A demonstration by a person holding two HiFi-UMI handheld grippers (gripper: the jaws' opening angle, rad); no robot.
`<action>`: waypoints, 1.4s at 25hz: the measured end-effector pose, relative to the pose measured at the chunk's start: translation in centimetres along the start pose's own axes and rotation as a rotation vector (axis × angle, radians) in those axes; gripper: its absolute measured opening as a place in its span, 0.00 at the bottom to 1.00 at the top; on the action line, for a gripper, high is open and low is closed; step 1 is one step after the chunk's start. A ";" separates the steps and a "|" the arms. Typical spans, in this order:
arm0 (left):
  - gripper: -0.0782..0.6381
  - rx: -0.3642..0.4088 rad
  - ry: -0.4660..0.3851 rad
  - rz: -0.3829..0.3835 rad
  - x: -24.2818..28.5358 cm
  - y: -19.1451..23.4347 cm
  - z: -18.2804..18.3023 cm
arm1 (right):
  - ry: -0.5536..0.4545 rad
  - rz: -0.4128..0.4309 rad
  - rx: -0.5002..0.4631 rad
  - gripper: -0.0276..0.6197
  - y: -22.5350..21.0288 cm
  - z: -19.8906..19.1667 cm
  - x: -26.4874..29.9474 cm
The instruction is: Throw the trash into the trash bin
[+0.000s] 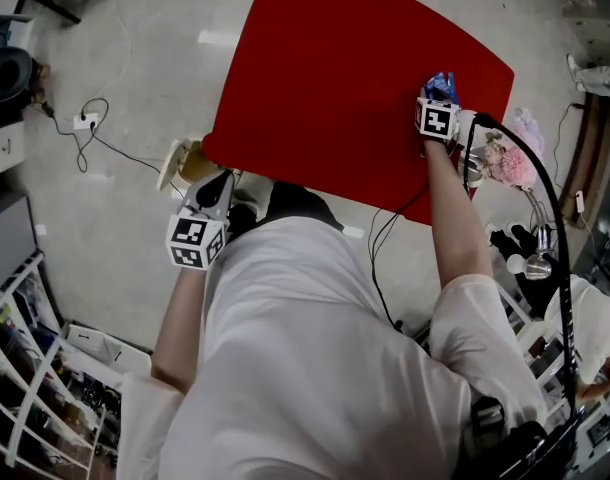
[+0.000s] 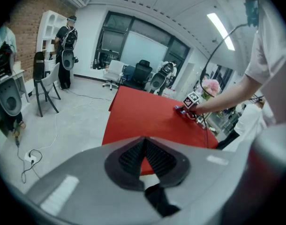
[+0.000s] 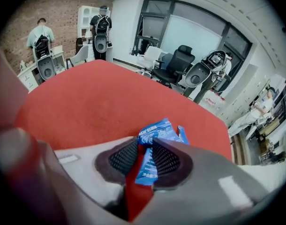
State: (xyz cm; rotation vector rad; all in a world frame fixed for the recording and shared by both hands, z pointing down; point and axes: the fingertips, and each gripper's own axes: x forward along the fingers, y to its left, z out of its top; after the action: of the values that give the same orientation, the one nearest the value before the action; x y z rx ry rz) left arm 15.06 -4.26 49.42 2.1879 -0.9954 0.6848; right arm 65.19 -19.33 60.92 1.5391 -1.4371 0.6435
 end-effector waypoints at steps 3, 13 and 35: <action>0.12 0.001 -0.009 0.000 -0.2 0.2 -0.3 | -0.032 0.011 -0.040 0.18 1.3 0.6 -0.4; 0.12 -0.013 -0.039 0.021 -2.0 0.5 -1.5 | -0.109 0.052 -0.194 0.12 5.9 2.4 -3.1; 0.12 -0.111 -0.125 0.119 -9.0 2.8 -6.6 | -0.312 0.311 -0.456 0.12 27.2 6.9 -12.4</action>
State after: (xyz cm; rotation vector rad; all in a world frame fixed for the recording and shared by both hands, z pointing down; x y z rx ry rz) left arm 6.36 3.27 48.66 2.1085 -1.2071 0.5381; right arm 35.33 -16.88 54.34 1.0963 -1.9270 0.2248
